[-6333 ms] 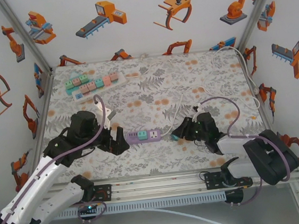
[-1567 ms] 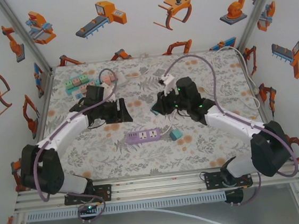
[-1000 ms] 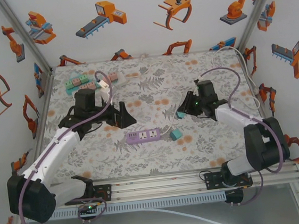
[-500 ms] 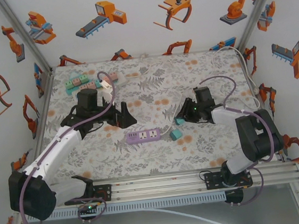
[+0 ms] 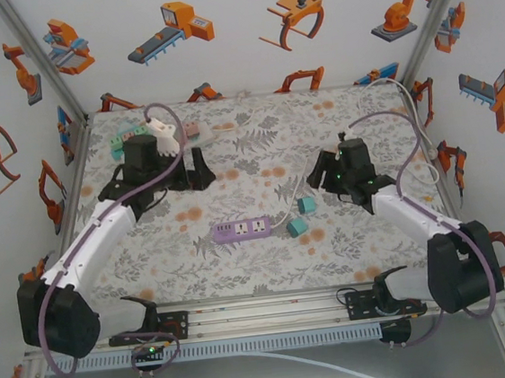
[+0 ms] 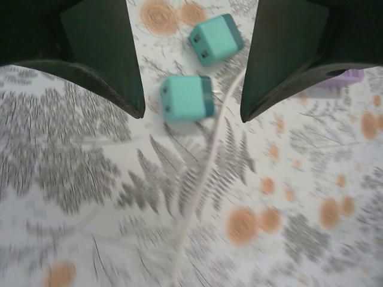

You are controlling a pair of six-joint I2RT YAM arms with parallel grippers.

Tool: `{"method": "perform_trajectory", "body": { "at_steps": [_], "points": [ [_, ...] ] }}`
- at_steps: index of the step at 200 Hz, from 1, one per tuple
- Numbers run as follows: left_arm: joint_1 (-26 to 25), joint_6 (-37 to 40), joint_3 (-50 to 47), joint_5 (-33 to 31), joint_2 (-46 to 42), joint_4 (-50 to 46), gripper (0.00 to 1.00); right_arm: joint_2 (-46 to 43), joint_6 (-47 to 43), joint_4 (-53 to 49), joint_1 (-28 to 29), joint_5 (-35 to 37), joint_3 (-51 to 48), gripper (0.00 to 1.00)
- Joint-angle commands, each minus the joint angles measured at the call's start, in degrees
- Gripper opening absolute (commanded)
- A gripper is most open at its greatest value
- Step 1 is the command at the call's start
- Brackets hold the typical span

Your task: Pull the plug off the socket

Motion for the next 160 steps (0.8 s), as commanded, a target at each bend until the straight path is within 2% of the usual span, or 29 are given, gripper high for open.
{"method": "perform_trajectory", "body": {
  "at_steps": [1, 15, 43, 65, 80, 97, 115, 142, 160],
  "points": [
    [5.94, -5.66, 5.45, -8.78, 3.31, 3.88, 0.97, -0.61, -8.26, 0.82, 3.45, 4.23, 7.71, 0.68],
    [9.91, -7.61, 9.08, -12.11, 6.77, 4.03, 0.97, 1.56, -8.50, -0.37, 4.70, 3.50, 11.80, 0.68],
    [16.39, -9.07, 19.81, -17.84, 16.24, -3.15, 0.97, 5.75, -8.77, -2.08, 6.84, 1.03, 17.84, 0.68],
    [20.43, -11.67, 26.00, -17.55, 24.00, -6.33, 0.97, 7.42, -10.03, -2.33, 7.59, -1.15, 19.94, 0.68],
    [22.41, -14.13, 29.10, -12.94, 29.07, -5.69, 0.97, 7.55, -10.51, -2.76, 7.82, -1.39, 20.32, 0.68],
    [22.12, -14.44, 34.32, -9.21, 34.97, -5.47, 0.97, 7.11, -10.67, -3.45, 7.89, -1.31, 19.78, 0.68],
    [20.86, -14.11, 39.24, -10.22, 40.71, -6.85, 0.97, 6.50, -11.02, -4.25, 7.86, -1.13, 19.13, 0.69],
    [19.65, -15.00, 44.60, -18.81, 46.74, -13.80, 0.97, 5.31, -11.47, -4.37, 7.87, -0.87, 18.32, 0.68],
    [19.20, -14.64, 43.05, -20.78, 47.58, -12.51, 0.97, 4.49, -11.75, -4.83, 7.86, -0.46, 18.06, 0.69]
  ]
}}
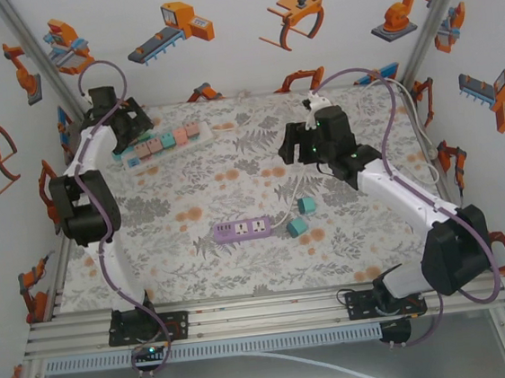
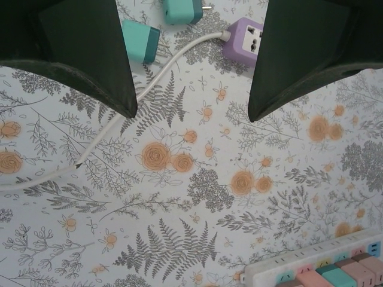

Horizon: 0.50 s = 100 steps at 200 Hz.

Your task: Pull the plug off the socket

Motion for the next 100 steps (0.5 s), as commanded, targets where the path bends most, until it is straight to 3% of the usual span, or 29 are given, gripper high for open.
{"method": "perform_trajectory", "body": {
  "at_steps": [1, 11, 30, 68, 100],
  "points": [
    [-0.52, -1.10, 0.57, -4.59, 0.38, -3.38, 0.97, -2.58, -1.39, -0.53, 0.21, 0.34, -0.57, 0.68],
    [-0.52, -0.98, -0.81, -2.54, 0.62, -0.96, 1.00, -2.89, -1.39, -0.74, 0.21, 0.54, -0.77, 0.69],
    [-0.65, -1.10, -0.15, 0.25, 2.28, -0.96, 0.86, -3.08, -1.46, -1.26, 0.21, 0.49, -0.85, 0.68],
    [-1.30, -1.12, -2.38, 3.27, 2.83, -1.37, 0.72, -2.74, -1.23, -1.54, 0.21, 0.29, -0.30, 0.68],
    [-2.25, 1.31, -4.89, 9.31, 2.41, -1.19, 0.68, -2.05, -0.77, -1.54, 0.31, -0.25, 0.33, 0.68]
  ]
}}
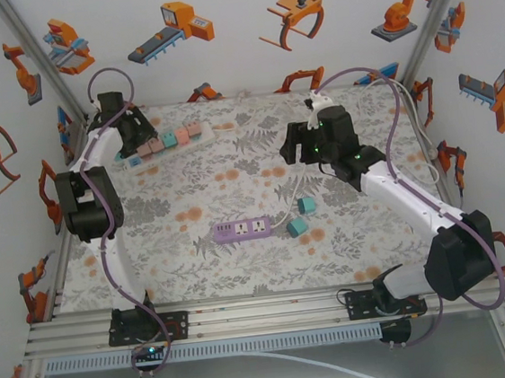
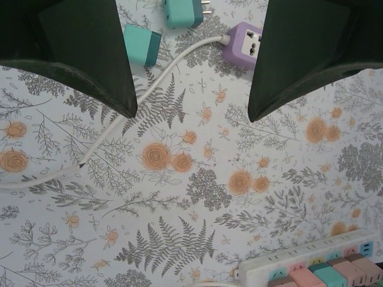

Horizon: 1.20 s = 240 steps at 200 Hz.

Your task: Pull the plug off the socket

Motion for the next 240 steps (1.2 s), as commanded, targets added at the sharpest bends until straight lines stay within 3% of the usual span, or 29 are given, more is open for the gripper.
{"method": "perform_trajectory", "body": {
  "at_steps": [1, 107, 139, 171, 222, 240],
  "points": [
    [-1.65, 1.94, -3.44, 6.74, 0.60, -2.04, 0.68, -0.33, -0.34, -0.88, 0.30, -0.25, 0.47, 0.68],
    [-8.66, 6.31, -23.61, 15.03, -10.88, -3.03, 0.68, -2.81, 0.71, -1.22, 0.78, 0.71, -0.76, 0.68],
    [-11.12, 6.75, -30.37, 13.83, -16.71, -5.10, 0.68, -3.40, -1.56, -1.85, 0.79, 1.24, -0.46, 0.69],
    [-11.60, 4.21, -35.25, 12.74, -21.83, -5.55, 0.68, -1.49, -12.21, -2.68, 0.74, -8.91, 2.04, 0.70],
    [-11.77, 0.57, -35.14, 12.93, -23.85, -7.65, 0.74, 5.90, -39.39, -4.62, 1.02, -33.65, 7.28, 0.70],
    [-11.67, -0.94, -35.23, 12.24, -25.25, -7.89, 0.77, 9.70, -45.44, -4.99, 1.86, -36.66, 9.77, 0.70]
  ]
}}
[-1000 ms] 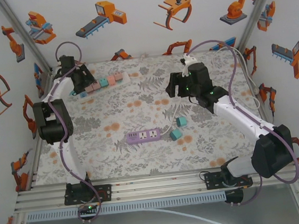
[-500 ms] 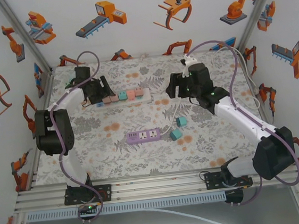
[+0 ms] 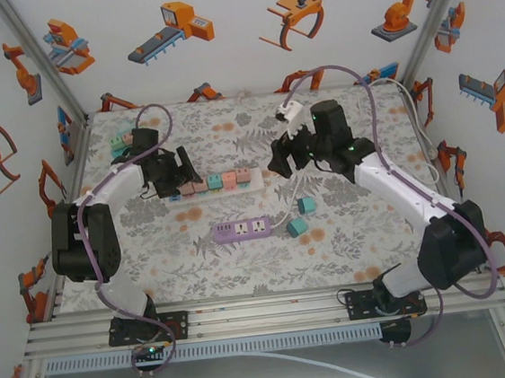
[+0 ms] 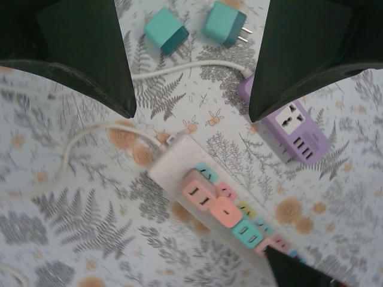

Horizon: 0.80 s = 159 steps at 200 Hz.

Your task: Pull the plug off the socket

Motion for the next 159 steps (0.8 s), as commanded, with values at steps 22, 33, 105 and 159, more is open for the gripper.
{"method": "perform_trajectory", "body": {
  "at_steps": [22, 33, 105, 159],
  "points": [
    [-0.11, -3.18, -1.79, -2.14, -3.33, -7.54, 0.80, 10.17, -21.58, -4.72, 2.37, -12.50, 9.31, 0.70],
    [-0.11, -3.55, -1.66, -2.30, -4.47, -7.68, 0.81, 13.50, -25.34, -7.74, 3.12, -11.91, 12.22, 0.69],
    [0.14, -1.02, -3.41, -2.23, -15.08, -6.31, 0.92, 30.32, -38.12, -11.81, 5.86, -12.87, 25.19, 0.68],
    [3.39, -3.59, -7.68, -2.38, -19.94, -5.53, 0.90, 37.55, -40.70, -15.03, 6.12, -13.60, 30.94, 0.61]
  ]
}}
